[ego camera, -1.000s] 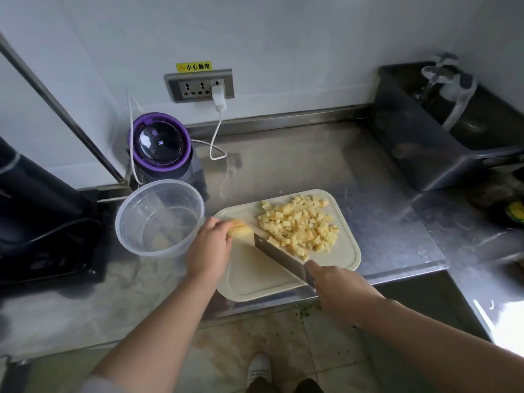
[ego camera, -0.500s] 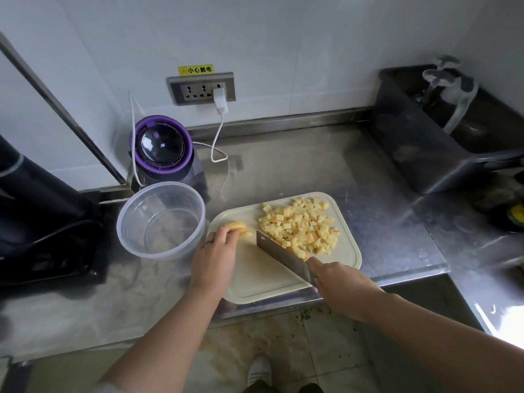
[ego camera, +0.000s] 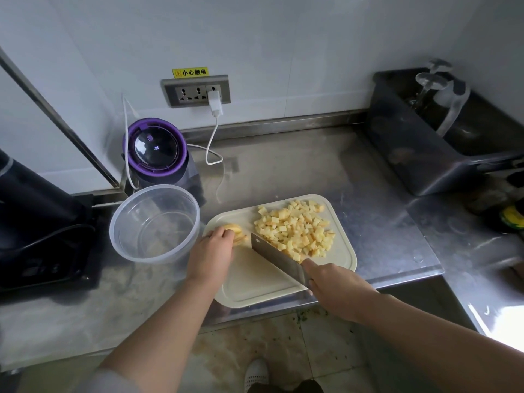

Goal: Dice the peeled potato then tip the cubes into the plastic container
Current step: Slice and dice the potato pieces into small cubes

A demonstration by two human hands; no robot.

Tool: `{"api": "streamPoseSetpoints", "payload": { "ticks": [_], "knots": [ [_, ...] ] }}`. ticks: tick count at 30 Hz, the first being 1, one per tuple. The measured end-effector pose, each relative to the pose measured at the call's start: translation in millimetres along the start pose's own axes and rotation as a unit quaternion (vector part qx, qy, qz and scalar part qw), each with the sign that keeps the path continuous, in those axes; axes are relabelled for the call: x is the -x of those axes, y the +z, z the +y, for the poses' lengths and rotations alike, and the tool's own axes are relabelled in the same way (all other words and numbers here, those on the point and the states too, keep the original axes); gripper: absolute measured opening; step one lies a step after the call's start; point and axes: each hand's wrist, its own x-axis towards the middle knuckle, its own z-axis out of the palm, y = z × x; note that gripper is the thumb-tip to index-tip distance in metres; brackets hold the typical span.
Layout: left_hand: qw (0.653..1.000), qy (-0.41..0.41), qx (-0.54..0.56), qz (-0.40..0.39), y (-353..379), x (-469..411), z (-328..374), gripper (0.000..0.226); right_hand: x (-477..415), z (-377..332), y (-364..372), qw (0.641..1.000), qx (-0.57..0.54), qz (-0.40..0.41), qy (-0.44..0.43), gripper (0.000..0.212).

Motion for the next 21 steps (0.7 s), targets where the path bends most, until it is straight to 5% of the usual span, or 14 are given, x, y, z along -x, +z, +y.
{"api": "streamPoseSetpoints", "payload": {
  "ticks": [4,11,16,21],
  "knots": [
    [0.982,-0.113,0.145,-0.039,-6,8,7,0.021,2,-2,4,1.000,-0.021,0.008,-0.002,0.026],
    [0.831,-0.302,0.432,-0.181,-12,29,15,0.037,3,-15,7,1.000,-0.010,-0.003,-0.014,0.038],
    [0.923,-0.211,0.271,-0.174,-13,35,17,0.050,0,-22,6,0.998,-0.059,0.012,0.004,0.029],
    [0.955,-0.161,0.171,-0.182,-13,27,23,0.055,-1,-27,7,0.997,-0.071,0.012,0.009,0.037]
  ]
}}
